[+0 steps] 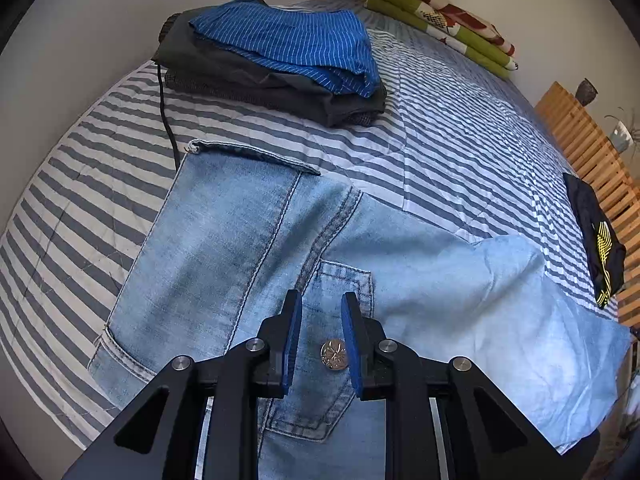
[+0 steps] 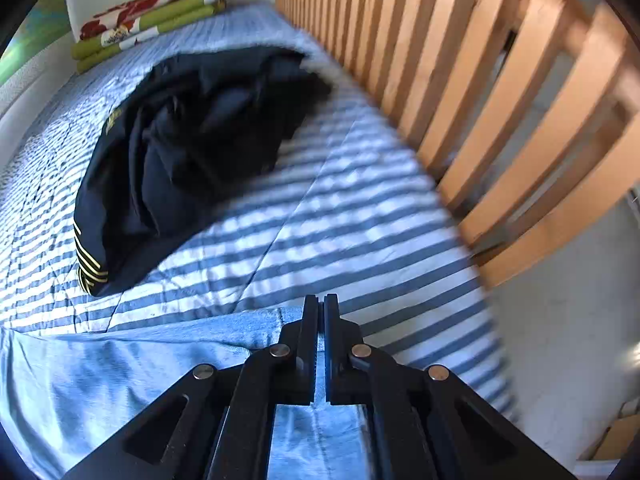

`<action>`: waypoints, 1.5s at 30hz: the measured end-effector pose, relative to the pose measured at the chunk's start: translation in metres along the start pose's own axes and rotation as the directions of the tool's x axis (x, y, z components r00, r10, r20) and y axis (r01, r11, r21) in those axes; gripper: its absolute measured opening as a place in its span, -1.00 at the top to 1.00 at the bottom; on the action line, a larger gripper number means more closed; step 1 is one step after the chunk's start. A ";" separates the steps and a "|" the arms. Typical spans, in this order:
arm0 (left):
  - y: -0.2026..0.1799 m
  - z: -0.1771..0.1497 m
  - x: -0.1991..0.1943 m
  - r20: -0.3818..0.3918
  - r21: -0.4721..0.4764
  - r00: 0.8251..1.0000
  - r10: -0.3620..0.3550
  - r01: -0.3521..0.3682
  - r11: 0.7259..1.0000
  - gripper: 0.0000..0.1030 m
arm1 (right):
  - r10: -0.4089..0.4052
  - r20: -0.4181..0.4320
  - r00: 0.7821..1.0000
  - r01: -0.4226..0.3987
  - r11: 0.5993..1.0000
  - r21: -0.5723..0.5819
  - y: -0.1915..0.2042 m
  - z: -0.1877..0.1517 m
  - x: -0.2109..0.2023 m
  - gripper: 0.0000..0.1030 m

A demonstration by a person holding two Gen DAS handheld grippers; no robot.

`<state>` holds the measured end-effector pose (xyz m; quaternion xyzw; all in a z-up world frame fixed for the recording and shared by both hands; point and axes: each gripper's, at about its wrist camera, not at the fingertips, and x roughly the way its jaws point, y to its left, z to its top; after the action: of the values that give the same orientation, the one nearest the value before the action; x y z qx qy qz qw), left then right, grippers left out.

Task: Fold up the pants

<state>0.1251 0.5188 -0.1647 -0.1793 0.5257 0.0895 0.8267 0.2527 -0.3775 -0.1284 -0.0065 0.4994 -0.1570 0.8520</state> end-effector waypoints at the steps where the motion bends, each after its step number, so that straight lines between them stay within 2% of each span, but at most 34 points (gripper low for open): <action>1: 0.002 0.000 0.001 -0.001 -0.004 1.000 0.001 -0.001 1.000 0.58 | -0.104 0.031 0.994 0.104 0.994 -0.017 0.000 0.001 0.003 1.00; 2: 0.003 0.001 0.003 0.000 -0.011 1.000 0.004 -0.004 1.000 0.58 | -0.220 0.047 0.974 0.221 0.975 -0.023 -0.003 0.005 0.013 1.00; 3: 0.004 0.001 0.003 -0.003 -0.021 1.000 0.002 -0.002 1.000 0.58 | -0.237 0.004 0.971 0.237 0.971 -0.004 -0.010 0.007 0.029 1.00; 4: 0.005 -0.001 0.002 -0.006 -0.031 1.000 -0.003 0.003 1.000 0.58 | -0.154 -0.082 0.985 0.159 0.985 0.059 -0.023 0.006 0.046 1.00; 5: 0.004 -0.002 0.000 -0.003 -0.031 1.000 -0.012 0.012 0.999 0.58 | -0.070 -0.132 0.989 0.088 0.987 0.135 -0.036 0.004 0.054 1.00; 6: 0.001 -0.003 -0.002 -0.003 -0.013 1.000 -0.018 0.018 1.000 0.57 | -0.026 -0.119 0.993 0.048 0.982 0.182 -0.045 0.000 0.051 1.00; 7: -0.004 -0.003 -0.004 -0.002 0.021 1.000 -0.006 0.006 1.000 0.57 | -0.009 -0.100 0.995 0.028 0.983 0.182 -0.049 -0.002 0.044 1.00; 9: -0.009 -0.003 -0.010 0.014 0.068 0.999 0.032 -0.033 0.997 0.57 | 0.051 -0.087 0.995 -0.039 0.989 0.142 -0.050 -0.008 0.025 0.99; 12: 0.002 0.001 -0.023 0.047 0.007 0.999 0.005 -0.006 1.000 0.54 | 0.100 -0.066 0.993 -0.095 0.993 0.077 -0.037 -0.020 -0.014 0.98; 14: 0.015 0.001 -0.034 0.074 -0.029 0.997 0.007 -0.005 1.000 0.39 | 0.137 -0.044 0.990 -0.136 0.990 0.024 -0.021 -0.028 -0.036 0.94; 16: 0.031 0.000 -0.044 0.090 -0.052 0.995 0.035 -0.030 0.998 0.16 | 0.182 -0.032 0.983 -0.183 0.983 -0.024 0.002 -0.032 -0.056 0.79; 18: 0.052 -0.001 -0.052 0.092 -0.089 0.995 0.037 -0.029 0.996 0.14 | 0.246 -0.027 0.969 -0.248 0.966 -0.070 0.031 -0.031 -0.072 0.77; 20: 0.071 0.000 -0.059 0.107 -0.115 0.992 0.070 -0.057 0.992 0.14 | 0.311 -0.017 0.950 -0.311 0.940 -0.139 0.068 -0.028 -0.094 0.75; 22: 0.091 0.004 -0.066 0.117 -0.145 0.990 0.072 -0.054 0.988 0.08 | 0.368 -0.020 0.930 -0.363 0.906 -0.216 0.108 -0.023 -0.109 0.66; 24: 0.109 0.013 -0.065 0.112 -0.184 0.993 0.037 -0.016 0.983 -0.07 | 0.425 -0.035 0.905 -0.415 0.860 -0.298 0.155 -0.020 -0.128 0.60; 27: 0.120 0.031 -0.056 0.104 -0.191 0.994 0.025 -0.005 0.982 -0.13 | 0.487 -0.072 0.871 -0.472 0.786 -0.399 0.228 -0.015 -0.146 0.55; 30: 0.119 0.050 -0.036 0.074 -0.171 0.996 -0.045 0.057 0.984 -0.32 | 0.542 -0.124 0.831 -0.529 0.703 -0.476 0.298 -0.014 -0.158 0.51; 32: 0.112 0.061 -0.016 0.038 -0.147 0.997 -0.061 0.066 0.987 -0.33 | 0.562 -0.148 0.814 -0.544 0.648 -0.532 0.345 -0.016 -0.159 0.47; 34: 0.104 0.069 0.007 -0.002 -0.124 0.997 -0.072 0.071 0.990 -0.33 | 0.579 -0.200 0.790 -0.574 0.586 -0.571 0.390 -0.020 -0.155 0.27; 35: 0.100 0.070 0.016 -0.012 -0.113 0.997 -0.070 0.068 0.991 -0.32 | 0.586 -0.227 0.778 -0.592 0.562 -0.577 0.412 -0.021 -0.151 0.24; 36: 0.095 0.070 0.023 -0.019 -0.095 0.998 -0.059 0.057 0.994 -0.22 | 0.593 -0.253 0.765 -0.609 0.537 -0.583 0.432 -0.024 -0.147 0.23; 37: 0.089 0.069 0.030 -0.030 -0.058 0.999 -0.026 0.024 0.998 0.40 | 0.592 -0.282 0.755 -0.619 0.502 -0.604 0.455 -0.026 -0.139 0.22; 38: 0.087 0.067 0.036 -0.046 -0.023 0.998 0.048 -0.049 0.999 0.64 | 0.585 -0.297 0.755 -0.615 0.472 -0.632 0.473 -0.031 -0.131 0.21; 39: 0.091 0.065 0.041 -0.056 -0.021 0.994 0.093 -0.095 0.995 0.69 | 0.577 -0.312 0.754 -0.612 0.447 -0.652 0.493 -0.035 -0.124 0.18; 40: 0.095 0.063 0.044 -0.060 -0.041 0.994 0.088 -0.090 0.995 0.66 | 0.576 -0.339 0.744 -0.626 0.425 -0.654 0.510 -0.040 -0.116 0.16; 42: 0.109 0.061 0.037 -0.042 -0.091 0.996 0.078 -0.081 0.993 0.64 | 0.575 -0.418 0.704 -0.676 0.362 -0.641 0.539 -0.047 -0.101 0.13; 43: 0.112 0.062 0.030 -0.026 -0.097 0.996 0.089 -0.091 0.991 0.63 | 0.575 -0.434 0.693 -0.683 0.333 -0.651 0.549 -0.051 -0.098 0.10; 45: 0.113 0.063 0.015 0.011 -0.102 0.994 0.107 -0.105 0.989 0.58 | 0.578 -0.443 0.685 -0.675 0.276 -0.684 0.570 -0.059 -0.092 -0.02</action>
<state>0.1459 0.6462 -0.1765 -0.1922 0.5223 0.1616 0.8150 0.3093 0.1979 -0.1761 -0.1885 0.5174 0.4369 0.7113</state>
